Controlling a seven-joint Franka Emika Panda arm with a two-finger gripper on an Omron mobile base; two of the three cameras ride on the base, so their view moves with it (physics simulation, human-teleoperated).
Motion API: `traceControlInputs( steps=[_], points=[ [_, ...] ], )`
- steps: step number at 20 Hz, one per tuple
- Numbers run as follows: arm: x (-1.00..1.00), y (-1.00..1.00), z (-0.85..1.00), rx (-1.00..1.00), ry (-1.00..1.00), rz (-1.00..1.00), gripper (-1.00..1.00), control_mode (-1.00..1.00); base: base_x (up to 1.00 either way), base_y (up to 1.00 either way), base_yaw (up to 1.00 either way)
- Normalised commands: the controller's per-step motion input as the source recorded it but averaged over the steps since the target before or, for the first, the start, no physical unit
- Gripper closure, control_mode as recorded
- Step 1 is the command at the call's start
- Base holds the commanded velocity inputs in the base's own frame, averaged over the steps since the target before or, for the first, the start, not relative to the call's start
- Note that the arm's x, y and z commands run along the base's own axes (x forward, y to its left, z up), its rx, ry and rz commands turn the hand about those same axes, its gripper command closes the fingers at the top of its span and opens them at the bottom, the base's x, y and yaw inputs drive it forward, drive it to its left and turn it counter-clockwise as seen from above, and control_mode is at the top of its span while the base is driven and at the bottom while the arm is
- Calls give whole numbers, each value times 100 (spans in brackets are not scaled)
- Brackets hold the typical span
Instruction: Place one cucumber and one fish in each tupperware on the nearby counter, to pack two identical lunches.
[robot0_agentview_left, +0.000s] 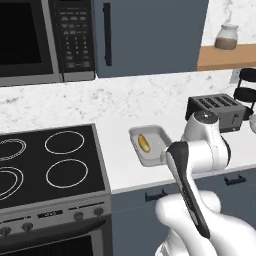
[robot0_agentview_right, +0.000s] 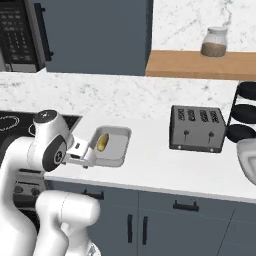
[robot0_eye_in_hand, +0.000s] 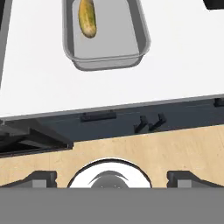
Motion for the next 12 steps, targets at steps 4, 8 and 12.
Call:
traceControlInputs(
  steps=[4, 8, 12],
  points=[
    [0, 0, 0, 0, 0, 0, -100, 100, -96, -79, -28],
    [0, 0, 0, 0, 0, 0, -100, 100, -32, -100, -33],
    [0, 0, 0, 0, 0, 0, -100, 100, -3, -100, -35]
  ],
)
